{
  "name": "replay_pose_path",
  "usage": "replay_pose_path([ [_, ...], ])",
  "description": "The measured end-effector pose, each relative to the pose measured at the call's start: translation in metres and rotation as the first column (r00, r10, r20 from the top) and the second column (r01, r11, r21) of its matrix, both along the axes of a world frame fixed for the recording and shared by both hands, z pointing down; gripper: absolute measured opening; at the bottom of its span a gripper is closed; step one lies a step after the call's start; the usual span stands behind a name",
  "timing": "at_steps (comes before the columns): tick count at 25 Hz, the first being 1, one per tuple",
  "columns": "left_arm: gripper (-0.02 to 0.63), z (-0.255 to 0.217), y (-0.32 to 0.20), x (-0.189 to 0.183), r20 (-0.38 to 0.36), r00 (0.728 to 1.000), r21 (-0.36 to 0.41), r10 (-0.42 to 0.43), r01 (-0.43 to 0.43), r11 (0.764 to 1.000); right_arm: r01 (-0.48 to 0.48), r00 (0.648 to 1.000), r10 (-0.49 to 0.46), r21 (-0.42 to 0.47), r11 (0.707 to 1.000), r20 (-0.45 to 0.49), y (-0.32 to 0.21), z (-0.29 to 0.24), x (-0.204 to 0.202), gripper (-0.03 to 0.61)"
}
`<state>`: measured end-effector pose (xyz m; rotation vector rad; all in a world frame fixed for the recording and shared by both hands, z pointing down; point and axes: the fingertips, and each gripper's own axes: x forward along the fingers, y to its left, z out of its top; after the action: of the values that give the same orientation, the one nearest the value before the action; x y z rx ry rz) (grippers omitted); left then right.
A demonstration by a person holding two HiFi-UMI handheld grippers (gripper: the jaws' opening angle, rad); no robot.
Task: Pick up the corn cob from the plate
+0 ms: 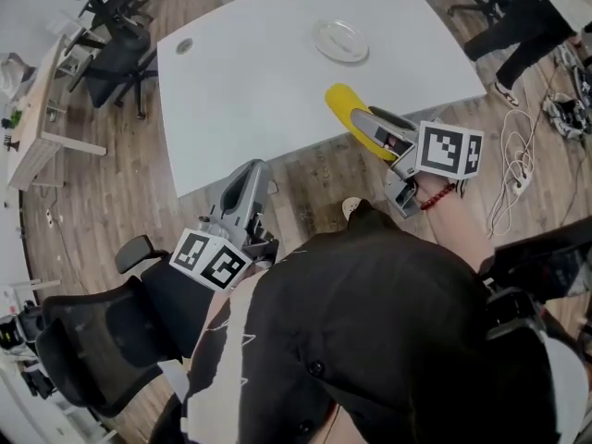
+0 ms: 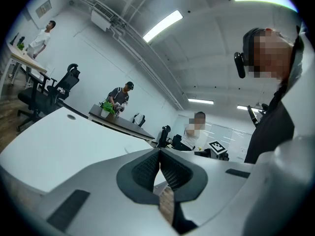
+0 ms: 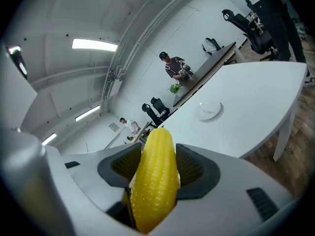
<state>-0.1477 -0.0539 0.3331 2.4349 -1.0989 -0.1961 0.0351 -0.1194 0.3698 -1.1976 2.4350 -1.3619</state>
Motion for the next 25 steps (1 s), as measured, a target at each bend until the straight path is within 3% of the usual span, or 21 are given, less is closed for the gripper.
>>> replay_pose_path([
  [14,0.014,0.022,0.121,-0.060,-0.009,0.992,0.022,0.123,-0.123,0.992,-0.133,0.979,0.135,-0.025,0.991,0.155,0.144,0.015,-0.055,0.230],
  [25,0.014,0.026,0.132,-0.072,-0.033,0.989,-0.034,0.141,-0.142,0.989,-0.159,0.940,0.169,-0.059,0.986,0.295,0.163,-0.006,-0.067,0.232],
])
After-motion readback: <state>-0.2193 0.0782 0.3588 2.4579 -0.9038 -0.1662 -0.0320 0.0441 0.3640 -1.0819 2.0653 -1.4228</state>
